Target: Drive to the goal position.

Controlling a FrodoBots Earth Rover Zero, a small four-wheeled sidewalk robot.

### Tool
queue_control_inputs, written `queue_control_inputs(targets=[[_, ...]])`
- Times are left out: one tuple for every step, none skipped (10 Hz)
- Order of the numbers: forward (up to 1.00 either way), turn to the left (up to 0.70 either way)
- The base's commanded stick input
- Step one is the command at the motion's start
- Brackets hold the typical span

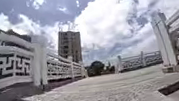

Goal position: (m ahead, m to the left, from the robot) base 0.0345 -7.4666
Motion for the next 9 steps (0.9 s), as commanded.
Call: queue_control_inputs(targets=[[0.70, -0.11], [0.70, -0.14], [0.70, -0.14], [0.70, -0.14], [0.70, -0.14], [0.70, -0.07], [0.70, 0.00], [0.70, 0.00], [0.70, 0.00]])
